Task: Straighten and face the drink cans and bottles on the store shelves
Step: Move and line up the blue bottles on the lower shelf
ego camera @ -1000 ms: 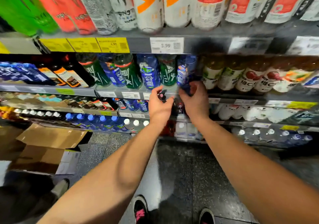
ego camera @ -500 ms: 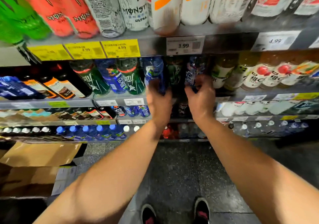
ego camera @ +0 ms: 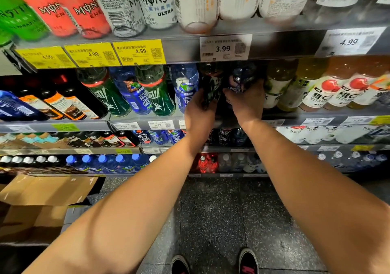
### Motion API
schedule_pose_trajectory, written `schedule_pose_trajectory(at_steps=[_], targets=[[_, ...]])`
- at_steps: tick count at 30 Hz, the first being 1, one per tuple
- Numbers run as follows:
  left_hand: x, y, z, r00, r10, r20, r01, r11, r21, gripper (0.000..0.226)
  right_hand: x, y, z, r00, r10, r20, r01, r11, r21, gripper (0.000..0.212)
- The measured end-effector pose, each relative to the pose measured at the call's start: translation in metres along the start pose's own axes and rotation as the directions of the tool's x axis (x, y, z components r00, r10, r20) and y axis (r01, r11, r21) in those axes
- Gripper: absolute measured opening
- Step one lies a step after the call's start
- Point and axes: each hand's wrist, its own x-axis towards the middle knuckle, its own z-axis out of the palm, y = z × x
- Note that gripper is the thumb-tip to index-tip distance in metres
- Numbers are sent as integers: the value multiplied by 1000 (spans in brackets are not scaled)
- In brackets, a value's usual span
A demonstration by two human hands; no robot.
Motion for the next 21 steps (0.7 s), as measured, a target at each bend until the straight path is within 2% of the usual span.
schedule_pose_trajectory(at_steps=[2, 7, 12, 14, 16, 21], targets=[[1, 0, 1, 1000, 9, 15, -9, 1000, 1, 41, -9, 5, -3, 999, -11, -38, 13, 999, 38, 81], [-4, 3, 2, 995, 100, 14, -101, 991, 88, 27, -34, 21, -20, 988, 102, -112, -75, 973, 219, 85], [-7, 4, 22, 986, 163, -27, -157, 975, 156, 46, -47, 33, -43, 970, 115, -216, -17, 912, 411, 68], [-1, 4, 27, 992, 112, -55, -99, 975, 199, 60, -52, 33, -49, 971, 148, -187, -42, 878, 477, 71], [2, 4, 35, 992, 36, -125, -14, 985, 171, 71, -58, 38, -62, 979, 134, -156, -41, 871, 489, 72], [10, 6, 56, 955, -24, -297, 96, 969, 230, 83, -69, 59, -91, 994, 70, -89, -25, 901, 433, 58]])
